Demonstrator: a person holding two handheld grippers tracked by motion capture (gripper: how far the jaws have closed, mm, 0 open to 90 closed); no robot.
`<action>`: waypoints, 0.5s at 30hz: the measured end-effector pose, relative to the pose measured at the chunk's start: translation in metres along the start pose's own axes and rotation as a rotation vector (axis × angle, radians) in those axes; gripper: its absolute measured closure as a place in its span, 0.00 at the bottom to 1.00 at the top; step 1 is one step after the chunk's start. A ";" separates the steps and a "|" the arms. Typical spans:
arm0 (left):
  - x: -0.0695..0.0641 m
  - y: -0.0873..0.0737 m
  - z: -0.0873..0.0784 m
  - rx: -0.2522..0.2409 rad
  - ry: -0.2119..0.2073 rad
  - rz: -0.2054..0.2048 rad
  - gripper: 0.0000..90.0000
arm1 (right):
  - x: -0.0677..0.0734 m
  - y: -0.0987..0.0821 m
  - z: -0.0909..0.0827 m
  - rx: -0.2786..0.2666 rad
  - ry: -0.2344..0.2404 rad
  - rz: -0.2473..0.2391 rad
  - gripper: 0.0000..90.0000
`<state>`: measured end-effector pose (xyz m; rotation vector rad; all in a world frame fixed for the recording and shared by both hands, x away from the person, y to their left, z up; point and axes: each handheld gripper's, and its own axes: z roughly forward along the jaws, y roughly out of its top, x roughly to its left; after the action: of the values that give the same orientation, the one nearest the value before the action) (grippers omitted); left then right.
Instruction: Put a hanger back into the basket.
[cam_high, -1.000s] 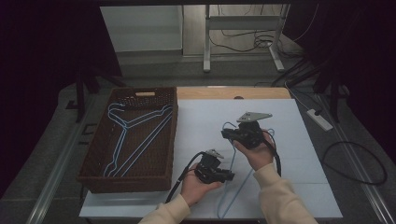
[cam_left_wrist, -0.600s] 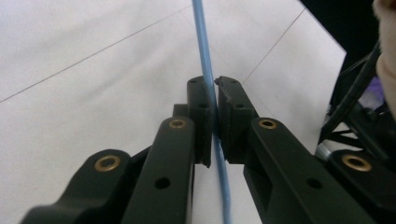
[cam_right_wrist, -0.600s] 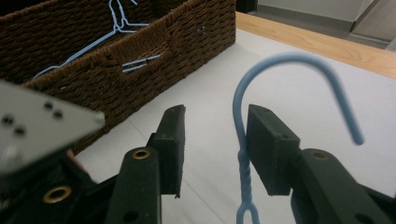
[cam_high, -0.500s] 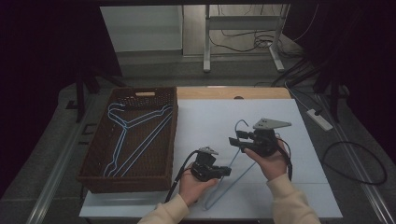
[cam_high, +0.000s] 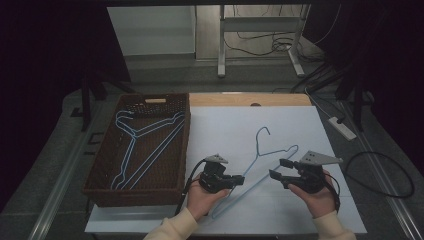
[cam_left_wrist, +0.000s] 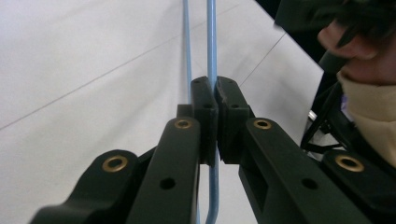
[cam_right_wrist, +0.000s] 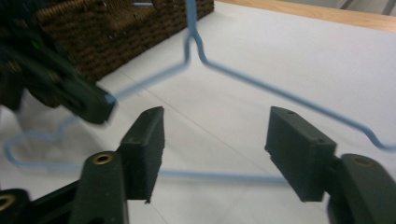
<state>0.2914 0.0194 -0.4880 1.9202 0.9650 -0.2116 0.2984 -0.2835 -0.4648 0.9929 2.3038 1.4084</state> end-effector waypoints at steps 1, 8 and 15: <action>-0.001 0.001 -0.004 -0.010 -0.012 -0.002 0.97 | -0.001 -0.003 -0.002 -0.006 -0.004 -0.001 0.38; -0.003 0.005 -0.018 -0.045 -0.023 0.002 0.97 | -0.005 -0.017 -0.012 -0.012 -0.032 0.001 0.35; -0.003 0.010 -0.033 -0.082 -0.039 0.003 0.97 | -0.013 -0.024 -0.016 -0.015 -0.058 0.025 0.34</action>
<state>0.2884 0.0421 -0.4613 1.8363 0.9311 -0.2047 0.2893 -0.3105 -0.4791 1.0473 2.2438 1.3850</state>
